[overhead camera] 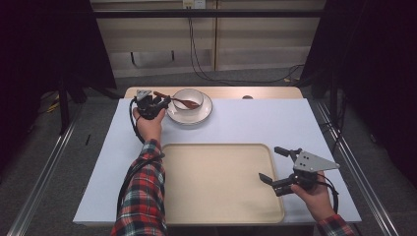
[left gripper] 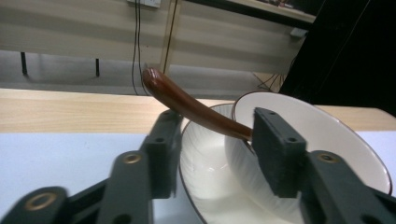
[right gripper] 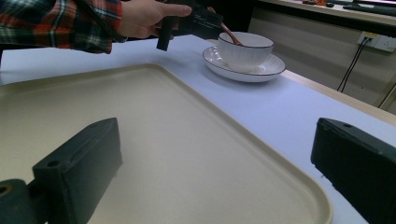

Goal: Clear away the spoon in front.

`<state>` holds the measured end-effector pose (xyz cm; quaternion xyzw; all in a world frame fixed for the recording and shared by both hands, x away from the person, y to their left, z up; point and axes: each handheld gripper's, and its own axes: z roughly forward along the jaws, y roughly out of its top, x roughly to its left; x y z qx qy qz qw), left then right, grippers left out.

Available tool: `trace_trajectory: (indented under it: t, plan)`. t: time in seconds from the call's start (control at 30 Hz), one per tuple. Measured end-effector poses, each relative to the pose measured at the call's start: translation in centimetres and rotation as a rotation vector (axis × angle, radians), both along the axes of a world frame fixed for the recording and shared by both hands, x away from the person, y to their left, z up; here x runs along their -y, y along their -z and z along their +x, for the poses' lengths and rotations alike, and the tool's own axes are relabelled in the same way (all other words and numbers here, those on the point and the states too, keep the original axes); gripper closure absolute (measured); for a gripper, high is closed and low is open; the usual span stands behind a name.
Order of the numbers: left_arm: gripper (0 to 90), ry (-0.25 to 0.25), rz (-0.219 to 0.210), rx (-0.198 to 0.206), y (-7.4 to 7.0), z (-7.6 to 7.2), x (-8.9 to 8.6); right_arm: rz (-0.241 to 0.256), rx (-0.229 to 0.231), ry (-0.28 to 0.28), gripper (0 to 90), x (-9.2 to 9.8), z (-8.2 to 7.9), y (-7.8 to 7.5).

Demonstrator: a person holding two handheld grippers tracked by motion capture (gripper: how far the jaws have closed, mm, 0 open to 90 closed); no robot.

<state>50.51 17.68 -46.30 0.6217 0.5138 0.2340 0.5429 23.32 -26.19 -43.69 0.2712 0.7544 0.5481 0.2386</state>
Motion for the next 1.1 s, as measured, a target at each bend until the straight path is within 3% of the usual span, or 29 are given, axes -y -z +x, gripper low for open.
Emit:
trace_trajectory:
  t: [0.17, 0.23, 0.43, 0.57, 0.6, 0.8, 0.83, 1.1]
  plan:
    - [59.7, -0.005, -0.002, -0.007, 0.0, 0.3, 0.2, -0.006, -0.001, -0.005, 1.7, -0.1, 0.0, 0.1]
    - [59.7, -0.011, -0.024, -0.003, 0.1, 0.4, 0.2, -0.005, -0.001, -0.005, 1.7, -0.1, 0.0, 0.1]
    - [55.2, -0.03, -0.074, -0.013, 0.4, 0.8, 0.5, -0.006, 0.003, -0.007, 1.7, -0.1, 0.0, 0.0]
    - [50.3, -0.016, -0.082, -0.013, 0.4, 1.2, 0.8, -0.006, -0.001, -0.012, 1.7, -0.1, 0.0, 0.1]
    - [50.1, -0.034, -0.08, -0.018, 0.4, 1.3, 1.1, -0.007, -0.002, -0.012, 1.7, -0.1, 0.0, 0.1]
    - [57.1, -0.034, -0.117, -0.014, 0.8, 1.6, 1.2, -0.007, -0.012, -0.012, 1.7, 0.0, 0.0, 0.1]
    - [62.2, -0.039, -0.12, -0.007, 0.8, 1.6, 1.2, -0.007, -0.013, -0.013, 1.7, 0.0, 0.0, 0.1]
    - [66.7, -0.031, -0.146, 0.019, 0.3, 1.4, 1.3, -0.007, -0.007, -0.015, 1.7, 0.0, 0.0, 0.0]
